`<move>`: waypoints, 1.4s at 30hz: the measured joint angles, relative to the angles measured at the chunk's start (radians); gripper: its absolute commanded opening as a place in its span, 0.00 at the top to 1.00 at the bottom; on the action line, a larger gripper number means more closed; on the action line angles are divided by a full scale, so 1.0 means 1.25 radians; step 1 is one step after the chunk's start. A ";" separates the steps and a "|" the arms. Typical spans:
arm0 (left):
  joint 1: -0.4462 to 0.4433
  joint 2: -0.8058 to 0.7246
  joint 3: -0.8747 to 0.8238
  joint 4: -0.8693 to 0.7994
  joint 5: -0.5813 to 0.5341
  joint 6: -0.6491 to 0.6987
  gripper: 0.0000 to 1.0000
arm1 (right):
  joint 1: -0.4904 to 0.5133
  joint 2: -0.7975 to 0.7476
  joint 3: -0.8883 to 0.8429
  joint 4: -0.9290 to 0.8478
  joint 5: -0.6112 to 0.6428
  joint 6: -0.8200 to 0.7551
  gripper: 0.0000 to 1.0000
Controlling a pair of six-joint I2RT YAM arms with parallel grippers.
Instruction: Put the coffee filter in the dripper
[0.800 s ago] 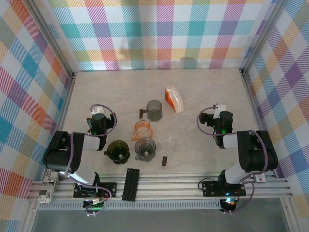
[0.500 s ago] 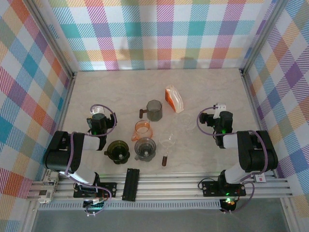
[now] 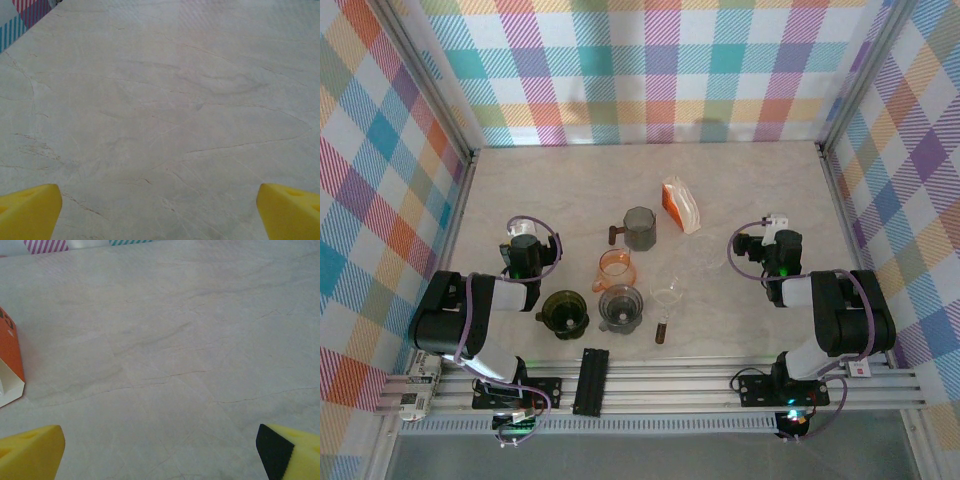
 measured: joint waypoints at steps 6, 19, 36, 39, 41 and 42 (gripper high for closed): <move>0.000 0.000 0.000 0.000 0.000 0.000 0.00 | 0.000 0.000 0.000 0.000 0.000 0.000 0.01; 0.000 -0.002 0.001 -0.005 0.000 0.000 0.00 | -0.007 -0.001 0.005 -0.011 -0.009 0.000 0.01; 0.002 -0.222 0.192 -0.371 -0.103 -0.140 0.00 | -0.006 -0.258 0.144 -0.413 0.084 0.095 0.01; 0.009 -0.223 0.323 -0.561 -0.158 -0.322 0.00 | -0.004 -0.303 0.185 -0.517 0.142 0.209 0.01; 0.016 -0.233 0.377 -0.621 -0.158 -0.399 0.00 | -0.005 -0.322 0.219 -0.602 0.176 0.316 0.01; 0.019 -0.247 0.382 -0.633 -0.144 -0.427 0.00 | -0.009 -0.330 0.225 -0.623 0.178 0.354 0.01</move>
